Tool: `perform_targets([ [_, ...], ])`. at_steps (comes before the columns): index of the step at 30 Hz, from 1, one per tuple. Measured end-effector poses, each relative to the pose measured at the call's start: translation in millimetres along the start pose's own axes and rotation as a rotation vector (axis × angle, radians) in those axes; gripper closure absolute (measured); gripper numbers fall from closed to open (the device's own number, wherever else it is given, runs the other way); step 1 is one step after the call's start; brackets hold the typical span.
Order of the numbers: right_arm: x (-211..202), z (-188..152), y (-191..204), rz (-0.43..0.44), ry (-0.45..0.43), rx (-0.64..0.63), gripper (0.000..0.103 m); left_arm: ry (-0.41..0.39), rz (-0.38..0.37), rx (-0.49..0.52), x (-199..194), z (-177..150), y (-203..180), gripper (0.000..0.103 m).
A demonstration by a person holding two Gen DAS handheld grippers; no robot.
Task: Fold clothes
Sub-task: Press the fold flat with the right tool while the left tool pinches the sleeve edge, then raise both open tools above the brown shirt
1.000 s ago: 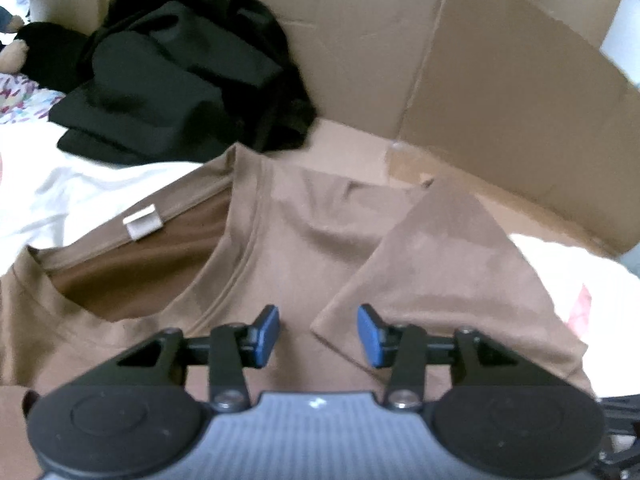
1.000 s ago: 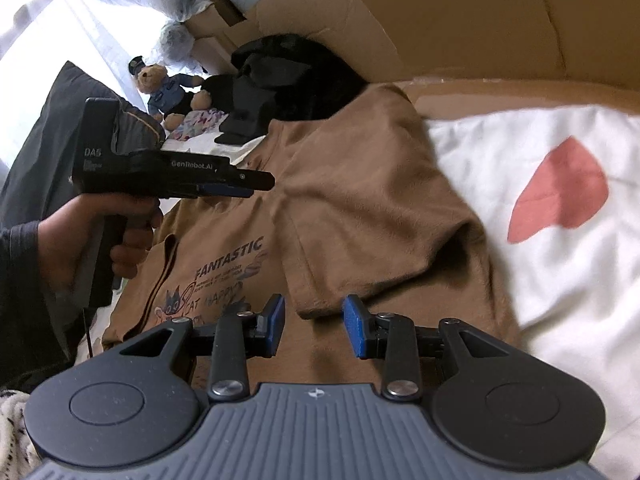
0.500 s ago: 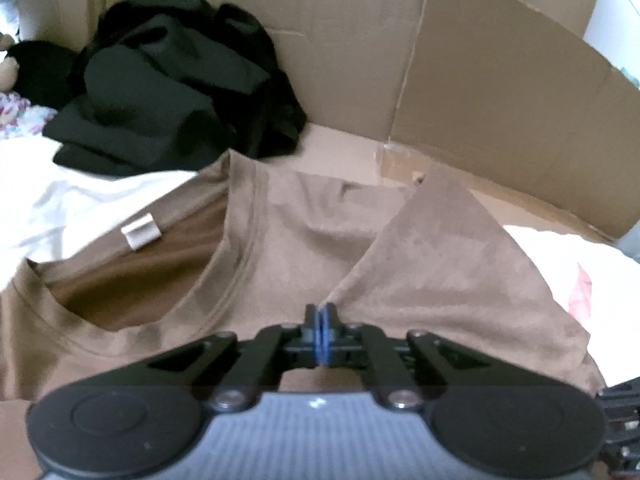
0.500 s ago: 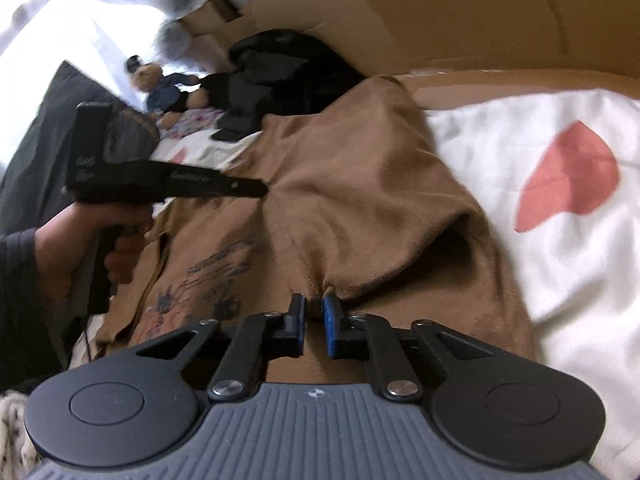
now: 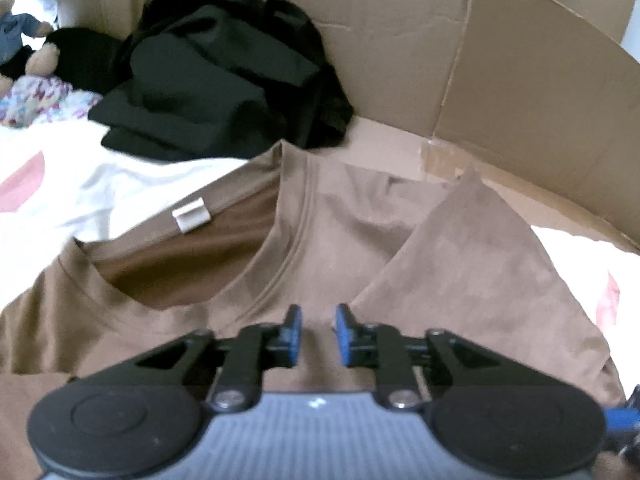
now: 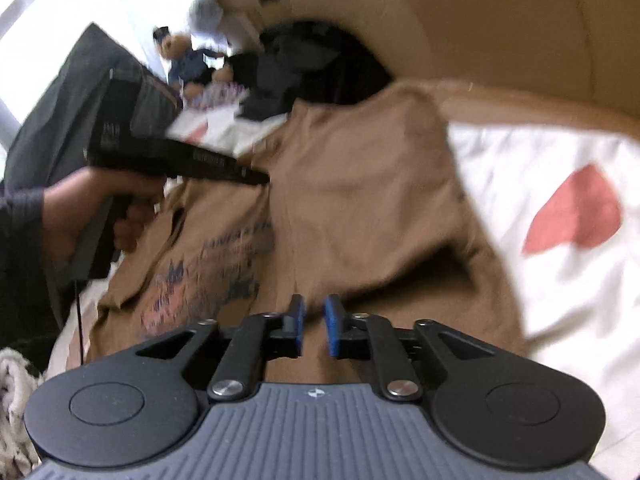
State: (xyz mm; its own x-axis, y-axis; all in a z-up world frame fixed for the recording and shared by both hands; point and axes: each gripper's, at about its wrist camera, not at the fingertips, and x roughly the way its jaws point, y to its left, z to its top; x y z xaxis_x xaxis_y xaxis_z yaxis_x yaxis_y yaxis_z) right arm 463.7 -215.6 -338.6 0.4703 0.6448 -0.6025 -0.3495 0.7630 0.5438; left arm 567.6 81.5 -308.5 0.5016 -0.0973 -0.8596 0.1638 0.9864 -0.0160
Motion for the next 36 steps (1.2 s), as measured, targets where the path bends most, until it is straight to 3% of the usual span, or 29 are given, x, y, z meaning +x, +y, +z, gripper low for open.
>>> perform_targets([
  [4,-2,1,-17,-0.056,-0.022,0.055,0.076,-0.009,-0.004,-0.010,2,2,-2,0.066],
  [8,-6,0,-37,-0.105,-0.070,0.171,0.076,-0.002,-0.009,0.003,6,0,-9,0.065],
  [13,-12,-1,-59,-0.084,-0.134,0.303,0.075,-0.023,-0.030,0.034,2,0,-14,0.064],
  [20,-15,-3,-66,-0.115,-0.165,0.347,0.076,-0.023,-0.055,0.037,1,-3,-17,0.064],
  [26,-13,-1,-65,-0.139,-0.104,0.316,0.075,0.005,-0.041,-0.001,4,-18,-16,0.064],
  [29,-13,2,-56,-0.128,-0.064,0.275,0.061,-0.011,-0.060,-0.017,-2,-30,-23,0.064],
  [36,-17,2,-46,-0.166,-0.058,0.232,0.059,-0.017,-0.103,0.032,-14,-55,-72,0.055],
])
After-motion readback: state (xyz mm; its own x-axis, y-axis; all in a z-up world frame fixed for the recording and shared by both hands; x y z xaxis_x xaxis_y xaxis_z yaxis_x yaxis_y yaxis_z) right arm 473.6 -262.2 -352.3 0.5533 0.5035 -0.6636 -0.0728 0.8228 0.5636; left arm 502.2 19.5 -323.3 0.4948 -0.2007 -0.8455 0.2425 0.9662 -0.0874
